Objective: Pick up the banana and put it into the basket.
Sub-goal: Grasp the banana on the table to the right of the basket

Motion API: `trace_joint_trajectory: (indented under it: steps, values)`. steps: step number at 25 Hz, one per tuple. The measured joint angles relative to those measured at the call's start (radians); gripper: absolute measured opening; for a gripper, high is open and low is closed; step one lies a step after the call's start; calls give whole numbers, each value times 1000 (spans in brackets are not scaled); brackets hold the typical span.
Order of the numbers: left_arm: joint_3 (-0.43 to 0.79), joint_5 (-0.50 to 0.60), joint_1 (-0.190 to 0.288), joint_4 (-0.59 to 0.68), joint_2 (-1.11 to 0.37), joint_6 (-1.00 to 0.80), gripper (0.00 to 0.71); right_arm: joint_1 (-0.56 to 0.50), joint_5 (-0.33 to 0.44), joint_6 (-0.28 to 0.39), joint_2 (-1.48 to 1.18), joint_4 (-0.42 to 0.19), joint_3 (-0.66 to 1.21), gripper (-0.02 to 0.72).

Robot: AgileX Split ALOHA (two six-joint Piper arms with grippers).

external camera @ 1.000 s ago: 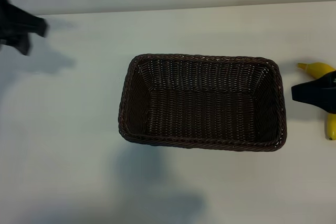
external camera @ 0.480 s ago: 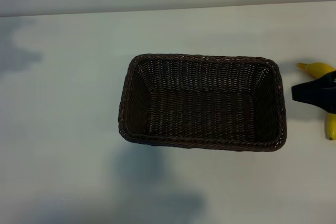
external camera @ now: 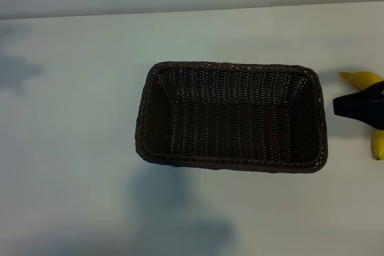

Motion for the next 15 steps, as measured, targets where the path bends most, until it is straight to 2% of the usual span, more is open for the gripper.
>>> trace_joint_trajectory:
  steps: [3, 12, 15]
  values:
    - [99, 0, 0, -2, -97, 5, 502, 0, -9, 0, 0, 0, 0, 584]
    - [539, -6, 0, -2, -497, 5, 501, 0, 4, 0, 0, -24, 0, 584]
    - [670, -42, 0, -2, -618, 7, 501, 0, 4, 0, 0, -25, 0, 584]
